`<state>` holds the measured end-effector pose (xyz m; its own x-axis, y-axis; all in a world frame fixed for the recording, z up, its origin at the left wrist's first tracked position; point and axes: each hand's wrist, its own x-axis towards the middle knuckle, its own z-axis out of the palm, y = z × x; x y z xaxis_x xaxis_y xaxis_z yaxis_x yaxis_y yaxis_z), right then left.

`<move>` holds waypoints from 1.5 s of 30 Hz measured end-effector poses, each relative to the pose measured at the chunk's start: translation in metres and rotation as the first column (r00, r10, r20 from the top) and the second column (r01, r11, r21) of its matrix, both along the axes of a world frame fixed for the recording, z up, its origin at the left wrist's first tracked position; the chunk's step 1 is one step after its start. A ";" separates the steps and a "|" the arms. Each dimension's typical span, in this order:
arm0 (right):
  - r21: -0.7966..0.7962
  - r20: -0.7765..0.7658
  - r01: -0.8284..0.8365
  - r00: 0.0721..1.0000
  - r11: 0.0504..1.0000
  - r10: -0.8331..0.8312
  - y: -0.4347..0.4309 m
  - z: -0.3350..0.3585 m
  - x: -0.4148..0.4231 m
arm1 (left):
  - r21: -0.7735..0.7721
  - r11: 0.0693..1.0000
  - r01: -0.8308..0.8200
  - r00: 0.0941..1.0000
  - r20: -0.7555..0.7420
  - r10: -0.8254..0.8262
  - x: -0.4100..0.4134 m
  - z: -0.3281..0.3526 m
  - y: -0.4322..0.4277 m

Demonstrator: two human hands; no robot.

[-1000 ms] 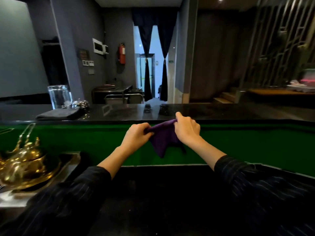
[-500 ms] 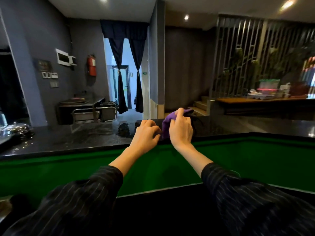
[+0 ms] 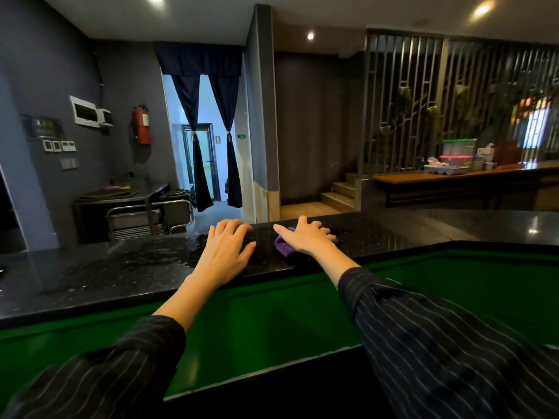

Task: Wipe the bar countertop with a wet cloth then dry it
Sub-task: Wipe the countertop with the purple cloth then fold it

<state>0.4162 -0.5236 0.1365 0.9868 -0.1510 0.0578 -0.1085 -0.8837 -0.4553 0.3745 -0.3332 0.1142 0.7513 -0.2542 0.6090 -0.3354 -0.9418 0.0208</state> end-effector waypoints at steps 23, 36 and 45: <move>-0.205 -0.140 -0.278 0.957 0.939 0.253 0.013 -0.006 0.061 | 0.161 0.987 -0.014 1.000 -0.023 0.018 0.003 -0.006 -0.005; -0.236 -0.053 0.144 0.986 0.961 -0.161 -0.035 -0.003 0.063 | 0.244 0.943 0.226 0.936 -0.324 -0.140 -0.034 -0.003 0.070; 0.043 -0.088 -0.573 0.814 0.819 0.574 0.097 -0.007 0.062 | 0.204 0.973 0.108 0.946 -0.321 -0.038 -0.034 -0.005 0.069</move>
